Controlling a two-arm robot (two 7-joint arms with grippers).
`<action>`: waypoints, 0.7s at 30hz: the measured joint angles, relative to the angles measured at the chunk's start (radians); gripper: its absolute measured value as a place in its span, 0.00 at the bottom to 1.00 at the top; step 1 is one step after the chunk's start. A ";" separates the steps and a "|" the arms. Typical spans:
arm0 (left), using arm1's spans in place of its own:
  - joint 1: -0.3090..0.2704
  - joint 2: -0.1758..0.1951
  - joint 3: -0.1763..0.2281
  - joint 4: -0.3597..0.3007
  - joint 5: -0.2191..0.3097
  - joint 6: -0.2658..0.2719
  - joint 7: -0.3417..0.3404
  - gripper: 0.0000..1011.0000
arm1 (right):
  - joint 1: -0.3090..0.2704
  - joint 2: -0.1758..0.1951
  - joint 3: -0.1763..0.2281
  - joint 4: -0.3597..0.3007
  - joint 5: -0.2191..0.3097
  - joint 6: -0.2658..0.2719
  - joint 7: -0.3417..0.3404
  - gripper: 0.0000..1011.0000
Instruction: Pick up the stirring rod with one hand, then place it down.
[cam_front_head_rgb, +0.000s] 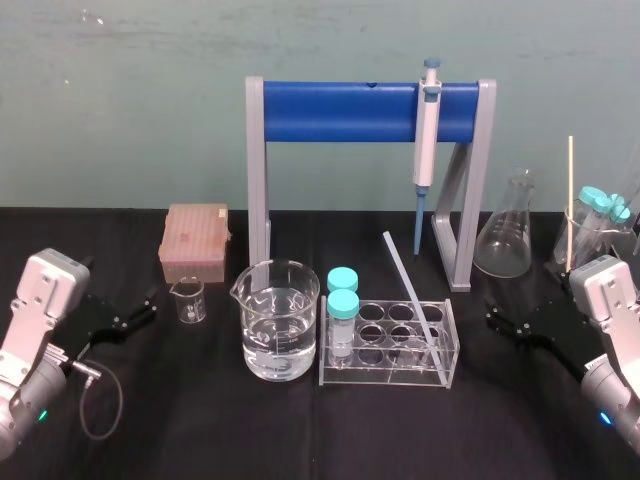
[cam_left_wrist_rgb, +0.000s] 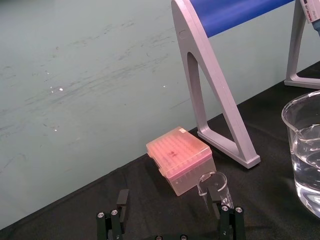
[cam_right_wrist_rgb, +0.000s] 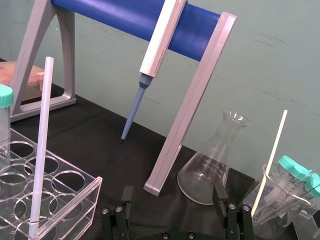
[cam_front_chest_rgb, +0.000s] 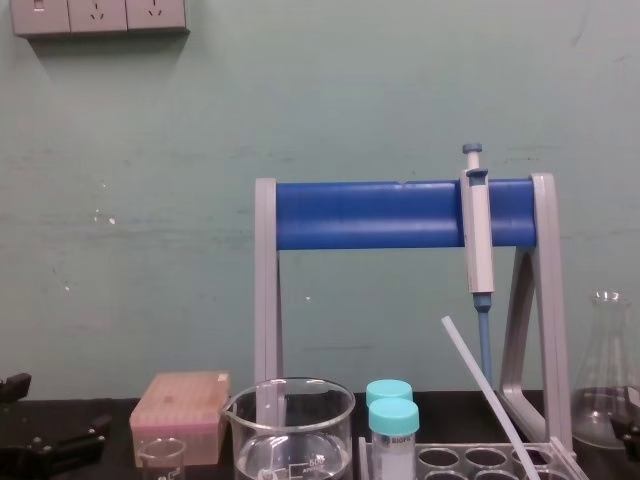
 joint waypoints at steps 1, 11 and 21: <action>0.000 0.000 0.000 0.000 0.000 0.000 0.000 0.99 | 0.000 0.000 0.000 0.000 0.000 0.000 0.000 0.99; 0.000 0.000 0.000 0.000 0.000 0.000 0.000 0.99 | 0.000 0.000 0.000 0.000 0.000 0.000 0.000 0.99; 0.000 0.000 0.000 0.000 0.000 0.000 0.000 0.99 | 0.000 0.000 0.000 0.000 0.000 0.000 0.000 0.99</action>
